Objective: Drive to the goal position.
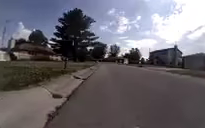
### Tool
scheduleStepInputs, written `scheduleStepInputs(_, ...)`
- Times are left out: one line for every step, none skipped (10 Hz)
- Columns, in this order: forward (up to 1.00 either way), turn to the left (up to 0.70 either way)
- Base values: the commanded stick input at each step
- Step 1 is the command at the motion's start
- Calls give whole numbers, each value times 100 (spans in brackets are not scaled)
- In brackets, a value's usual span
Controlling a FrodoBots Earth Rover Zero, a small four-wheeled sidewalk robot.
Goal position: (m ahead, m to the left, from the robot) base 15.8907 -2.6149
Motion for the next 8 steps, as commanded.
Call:
scheduleStepInputs(100,0)
scheduleStepInputs(100,0)
scheduleStepInputs(100,0)
scheduleStepInputs(100,0)
scheduleStepInputs(100,0)
scheduleStepInputs(100,0)
scheduleStepInputs(100,0)
scheduleStepInputs(100,0)
